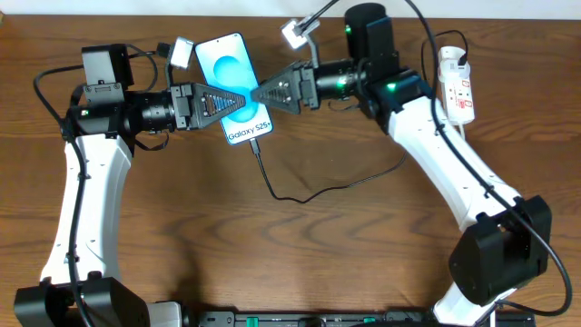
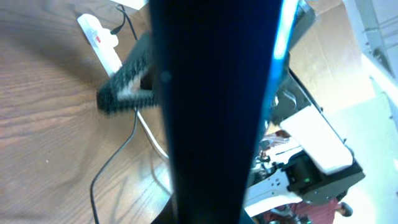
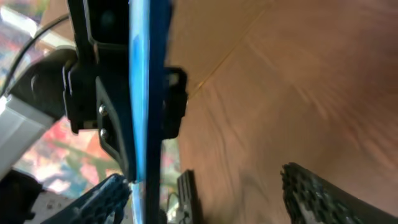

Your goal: Plug charger to phone and switch on socket

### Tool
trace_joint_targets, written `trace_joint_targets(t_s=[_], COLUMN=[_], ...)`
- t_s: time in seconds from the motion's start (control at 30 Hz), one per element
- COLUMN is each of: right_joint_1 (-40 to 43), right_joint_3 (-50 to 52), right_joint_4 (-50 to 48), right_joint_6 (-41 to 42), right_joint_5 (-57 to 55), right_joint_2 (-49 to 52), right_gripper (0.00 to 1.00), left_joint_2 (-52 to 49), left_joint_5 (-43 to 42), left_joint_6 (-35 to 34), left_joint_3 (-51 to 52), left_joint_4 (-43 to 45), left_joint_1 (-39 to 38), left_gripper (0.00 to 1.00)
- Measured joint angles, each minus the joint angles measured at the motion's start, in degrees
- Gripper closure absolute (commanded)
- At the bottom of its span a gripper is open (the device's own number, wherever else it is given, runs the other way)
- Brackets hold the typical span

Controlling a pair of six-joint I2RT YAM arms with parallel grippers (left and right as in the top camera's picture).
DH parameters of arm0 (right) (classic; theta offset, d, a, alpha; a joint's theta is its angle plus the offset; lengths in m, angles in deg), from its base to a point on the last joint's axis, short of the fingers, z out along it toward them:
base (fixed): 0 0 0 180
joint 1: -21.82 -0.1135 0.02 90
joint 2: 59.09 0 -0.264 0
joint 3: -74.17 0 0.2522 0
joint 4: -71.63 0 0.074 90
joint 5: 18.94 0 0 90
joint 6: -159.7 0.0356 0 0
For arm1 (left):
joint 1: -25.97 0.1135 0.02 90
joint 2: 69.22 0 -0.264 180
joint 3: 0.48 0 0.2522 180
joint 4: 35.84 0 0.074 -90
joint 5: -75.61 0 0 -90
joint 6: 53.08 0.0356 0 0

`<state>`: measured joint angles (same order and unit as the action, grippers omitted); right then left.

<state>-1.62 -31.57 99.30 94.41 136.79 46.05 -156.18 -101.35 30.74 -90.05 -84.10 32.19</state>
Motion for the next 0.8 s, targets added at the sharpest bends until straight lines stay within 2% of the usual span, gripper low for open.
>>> trace_joint_targets(t_s=[0.13, 0.33, 0.5, 0.67, 0.8], right_joint_1=[3.13, 8.79, 12.44, 13.66, 13.81], right_joint_3=[0.0, 0.0, 0.0, 0.0, 0.0], right_joint_4=[0.0, -0.87, -2.32, -2.69, -2.64], right_joint_6=[-2.67, -10.21, -12.13, -10.82, -7.54], right_joint_5=[1.38, 11.1, 18.67, 20.39, 18.75], right_joint_2=[-0.04, -0.81, -1.57, -1.68, -1.7], right_gripper=[0.02, 0.01, 0.01, 0.01, 0.01], left_joint_2=[0.0, 0.0, 0.0, 0.0, 0.0], left_joint_5=[0.0, 0.0, 0.02, 0.02, 0.0], left_joint_6=[5.99, 17.2, 24.98, 26.97, 22.27], left_joint_3=[0.0, 0.0, 0.0, 0.0, 0.02], left_joint_4=[-0.02, 0.02, 0.04, 0.33, 2.25], left_joint_1=[0.0, 0.0, 0.0, 0.0, 0.0], left_gripper=[0.93, 0.93, 0.93, 0.93, 0.93])
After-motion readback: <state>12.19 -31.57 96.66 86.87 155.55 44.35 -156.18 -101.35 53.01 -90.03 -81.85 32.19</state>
